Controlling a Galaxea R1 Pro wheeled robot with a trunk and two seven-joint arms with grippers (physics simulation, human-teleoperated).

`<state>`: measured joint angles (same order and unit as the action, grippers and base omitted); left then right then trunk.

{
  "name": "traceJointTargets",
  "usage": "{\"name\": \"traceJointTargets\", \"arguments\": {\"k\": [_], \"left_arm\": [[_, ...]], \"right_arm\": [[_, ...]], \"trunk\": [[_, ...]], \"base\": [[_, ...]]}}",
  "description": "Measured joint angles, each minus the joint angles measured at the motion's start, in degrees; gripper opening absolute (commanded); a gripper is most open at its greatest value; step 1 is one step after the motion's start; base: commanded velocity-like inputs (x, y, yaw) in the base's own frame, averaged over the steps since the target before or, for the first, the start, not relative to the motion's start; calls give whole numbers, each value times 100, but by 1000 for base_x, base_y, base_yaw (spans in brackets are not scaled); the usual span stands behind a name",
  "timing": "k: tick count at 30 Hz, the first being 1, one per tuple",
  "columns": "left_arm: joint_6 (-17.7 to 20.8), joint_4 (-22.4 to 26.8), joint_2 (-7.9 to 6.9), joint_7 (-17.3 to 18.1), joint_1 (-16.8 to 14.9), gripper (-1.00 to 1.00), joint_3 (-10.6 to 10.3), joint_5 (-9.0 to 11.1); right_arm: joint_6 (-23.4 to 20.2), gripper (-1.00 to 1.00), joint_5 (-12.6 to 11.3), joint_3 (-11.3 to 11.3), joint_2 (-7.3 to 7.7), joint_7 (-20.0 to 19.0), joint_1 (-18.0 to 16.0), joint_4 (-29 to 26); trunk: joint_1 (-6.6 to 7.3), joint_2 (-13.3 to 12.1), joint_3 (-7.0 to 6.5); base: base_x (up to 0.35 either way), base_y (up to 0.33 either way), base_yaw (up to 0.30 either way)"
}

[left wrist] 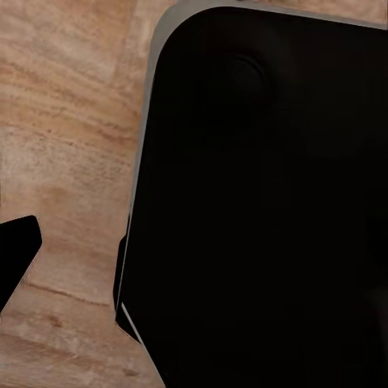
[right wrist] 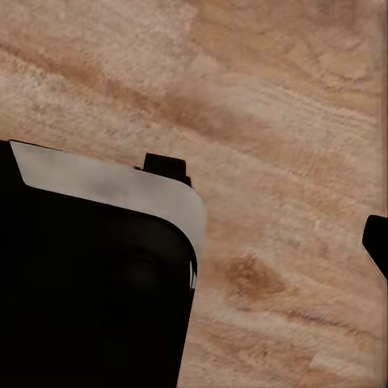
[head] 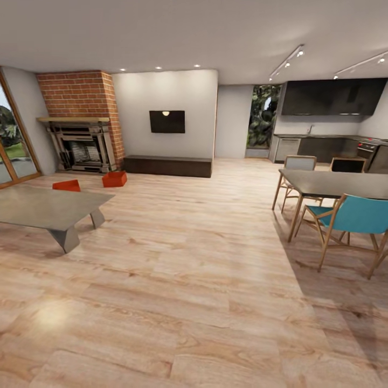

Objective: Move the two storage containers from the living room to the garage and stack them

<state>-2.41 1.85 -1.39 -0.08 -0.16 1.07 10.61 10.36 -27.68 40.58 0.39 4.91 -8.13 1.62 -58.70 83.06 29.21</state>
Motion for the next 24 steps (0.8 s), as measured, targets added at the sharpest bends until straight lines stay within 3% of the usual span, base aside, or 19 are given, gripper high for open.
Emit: {"name": "traceJointTargets", "arguments": {"k": [24], "left_arm": [[17, 80, 0, -46, 0, 100, -7, -12]], "right_arm": [[-7, 100, 18, -2, 9, -9, 87, 7]], "trunk": [[0, 0, 0]], "base": [[322, 0, 0]]}}
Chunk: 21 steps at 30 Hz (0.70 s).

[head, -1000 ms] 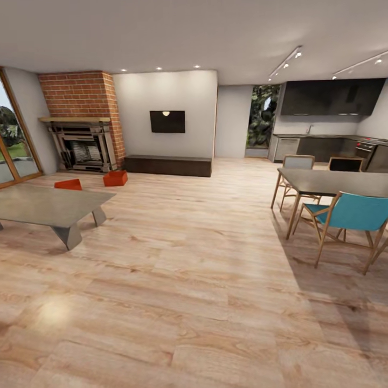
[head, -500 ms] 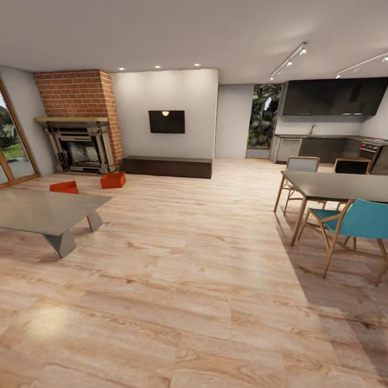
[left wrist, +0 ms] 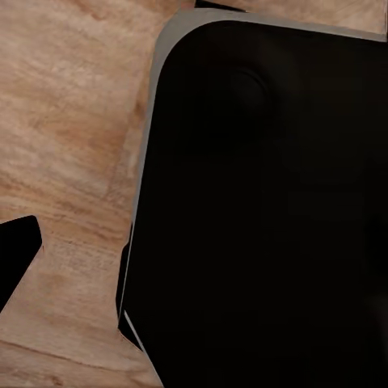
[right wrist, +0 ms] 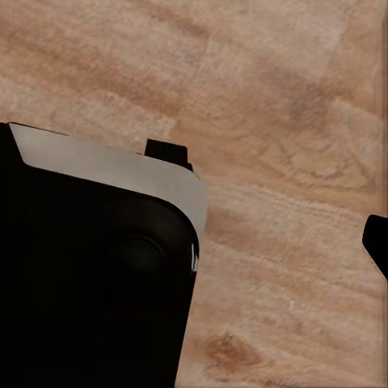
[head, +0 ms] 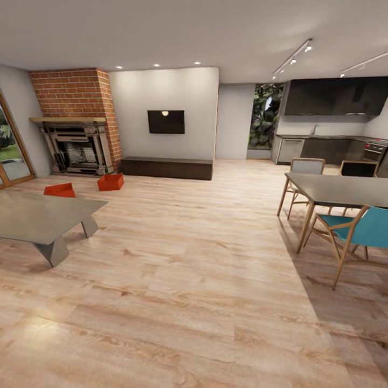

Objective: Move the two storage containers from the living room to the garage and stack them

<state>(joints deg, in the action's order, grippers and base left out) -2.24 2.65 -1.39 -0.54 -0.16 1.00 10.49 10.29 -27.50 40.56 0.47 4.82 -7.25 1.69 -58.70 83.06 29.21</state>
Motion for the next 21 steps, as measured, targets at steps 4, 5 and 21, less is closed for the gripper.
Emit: {"name": "traceJointTargets", "arguments": {"k": [4, 5, 21], "left_arm": [[16, 73, -6, -21, 0, 100, -1, 3], [17, 78, -5, -23, 0, 100, -1, 1], [-24, 357, -36, -29, 0, 100, 22, 22]], "right_arm": [[-1, 100, 0, 0, 3, 0, 1, -3], [-2, 100, 0, 0, 3, 0, 1, -4], [-2, 100, -4, 0, -4, 1, 1, -4]], "trunk": [[0, 0, 0], [0, 0, 0], [0, 0, 0]], "base": [[322, 0, 0], [322, 0, 0], [323, 0, 0]]}}
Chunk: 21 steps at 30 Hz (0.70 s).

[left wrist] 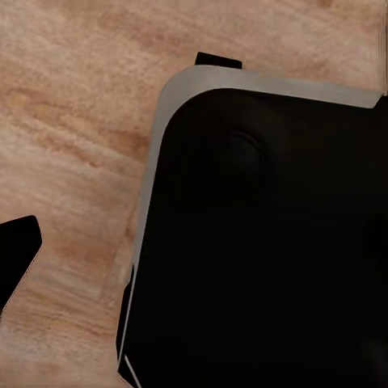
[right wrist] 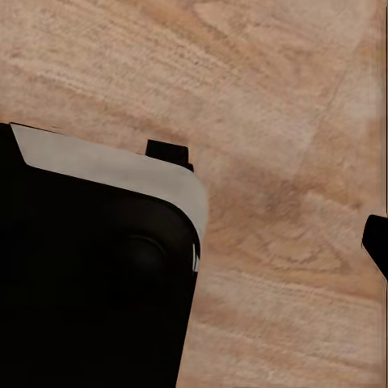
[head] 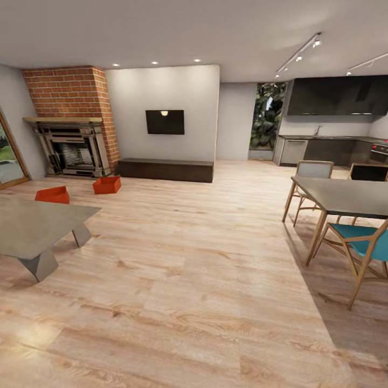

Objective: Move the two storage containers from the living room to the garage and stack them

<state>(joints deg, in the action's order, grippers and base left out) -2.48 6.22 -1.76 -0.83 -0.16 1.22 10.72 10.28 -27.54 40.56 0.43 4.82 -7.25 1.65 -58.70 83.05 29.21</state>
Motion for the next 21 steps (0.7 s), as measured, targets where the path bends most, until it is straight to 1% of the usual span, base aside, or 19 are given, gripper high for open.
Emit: {"name": "traceJointTargets", "arguments": {"k": [21], "left_arm": [[15, -16, 9, 0, 0, 100, 1, 7]], "right_arm": [[0, 100, -13, 0, -3, 4, 0, -1]], "trunk": [[0, 0, 0]], "base": [[323, 0, 0]]}}
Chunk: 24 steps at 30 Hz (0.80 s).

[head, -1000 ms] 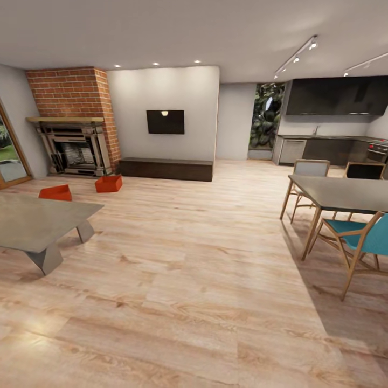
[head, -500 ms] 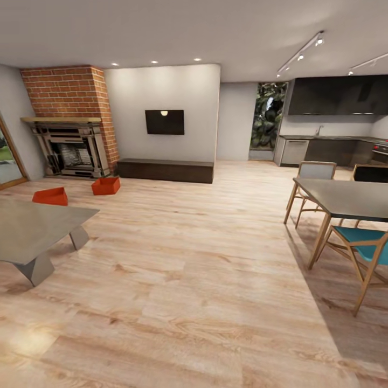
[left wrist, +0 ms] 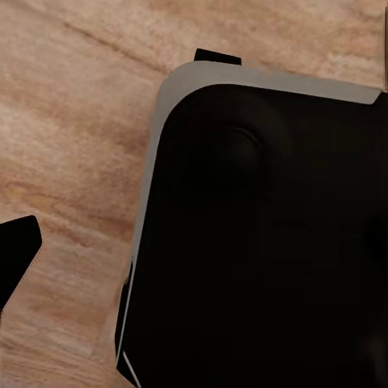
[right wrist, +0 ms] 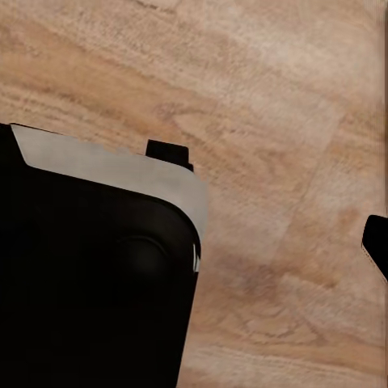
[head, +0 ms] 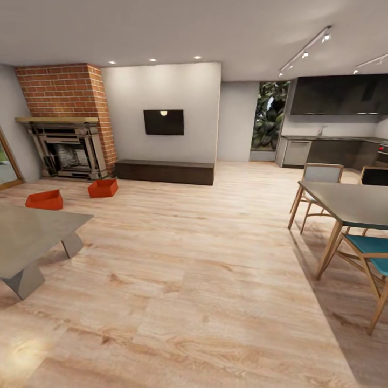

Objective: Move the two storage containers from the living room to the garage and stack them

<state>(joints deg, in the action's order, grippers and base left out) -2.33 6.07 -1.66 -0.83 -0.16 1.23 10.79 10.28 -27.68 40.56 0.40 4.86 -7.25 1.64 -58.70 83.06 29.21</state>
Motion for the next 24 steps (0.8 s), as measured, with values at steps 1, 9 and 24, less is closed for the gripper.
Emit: {"name": "traceJointTargets", "arguments": {"k": [1, 9, 24], "left_arm": [[0, 0, -1, 0, 0, 100, 0, 0], [-6, 0, -1, 0, 0, 100, 0, 2], [-17, 0, -1, 0, 0, 100, 0, 2]], "right_arm": [[0, 100, 0, 0, -1, -2, 0, -1], [0, 100, 0, 0, -1, -3, 0, -1], [0, 100, 9, 3, -2, -4, 0, -2]], "trunk": [[0, 0, 0], [0, 0, 0], [0, 0, 0]], "base": [[323, 0, 0], [323, 0, 0], [323, 0, 0]]}}
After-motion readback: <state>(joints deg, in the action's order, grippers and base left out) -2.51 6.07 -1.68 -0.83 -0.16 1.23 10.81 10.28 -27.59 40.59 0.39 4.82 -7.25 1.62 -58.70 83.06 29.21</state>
